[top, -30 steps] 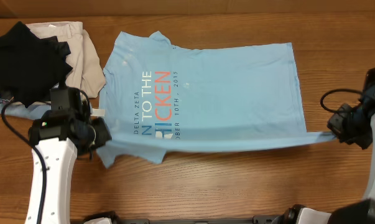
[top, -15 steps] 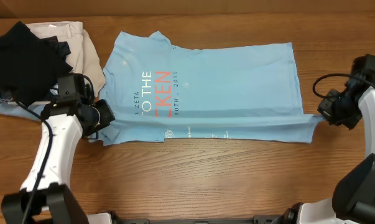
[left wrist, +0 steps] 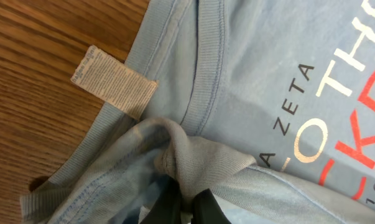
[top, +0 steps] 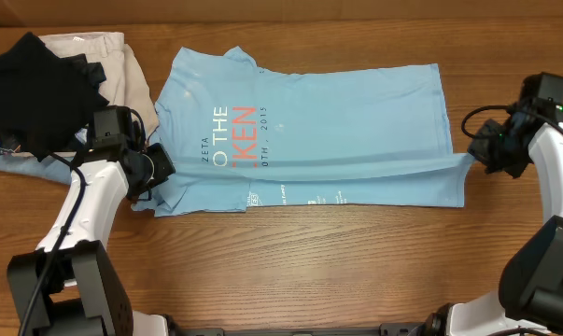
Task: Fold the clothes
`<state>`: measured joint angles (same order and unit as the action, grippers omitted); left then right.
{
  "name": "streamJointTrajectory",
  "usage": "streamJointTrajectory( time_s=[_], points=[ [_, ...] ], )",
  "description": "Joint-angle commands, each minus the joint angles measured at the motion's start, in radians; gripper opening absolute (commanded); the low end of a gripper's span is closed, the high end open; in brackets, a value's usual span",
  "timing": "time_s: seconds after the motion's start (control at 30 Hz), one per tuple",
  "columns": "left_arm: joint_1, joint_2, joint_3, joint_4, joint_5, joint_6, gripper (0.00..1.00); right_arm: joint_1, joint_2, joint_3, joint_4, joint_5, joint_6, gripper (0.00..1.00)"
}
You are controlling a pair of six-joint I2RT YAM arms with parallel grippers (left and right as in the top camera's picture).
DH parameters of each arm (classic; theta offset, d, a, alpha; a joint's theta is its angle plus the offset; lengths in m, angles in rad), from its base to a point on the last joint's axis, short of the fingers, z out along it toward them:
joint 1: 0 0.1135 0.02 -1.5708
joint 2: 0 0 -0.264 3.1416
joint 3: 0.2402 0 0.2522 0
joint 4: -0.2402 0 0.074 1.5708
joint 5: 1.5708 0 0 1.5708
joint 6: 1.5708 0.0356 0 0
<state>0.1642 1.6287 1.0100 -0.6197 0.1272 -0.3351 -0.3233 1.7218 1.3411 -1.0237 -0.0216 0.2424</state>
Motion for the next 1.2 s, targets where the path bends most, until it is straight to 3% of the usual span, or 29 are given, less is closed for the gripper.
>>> streamJointTrajectory(
  time_s=[0.0, 0.4, 1.17],
  points=[
    [0.004, 0.028, -0.003, 0.004, -0.003, -0.01, 0.04, 0.025, 0.009, 0.0, 0.021, -0.011, -0.014, 0.04],
    [0.004, 0.034, -0.004, 0.029, -0.007, -0.01, 0.04, 0.044, 0.091, 0.0, 0.07, -0.006, -0.015, 0.04],
    [0.004, 0.034, -0.004, 0.124, 0.004, -0.037, 0.06, 0.044, 0.095, 0.0, 0.06, -0.006, -0.015, 0.04]
  ],
)
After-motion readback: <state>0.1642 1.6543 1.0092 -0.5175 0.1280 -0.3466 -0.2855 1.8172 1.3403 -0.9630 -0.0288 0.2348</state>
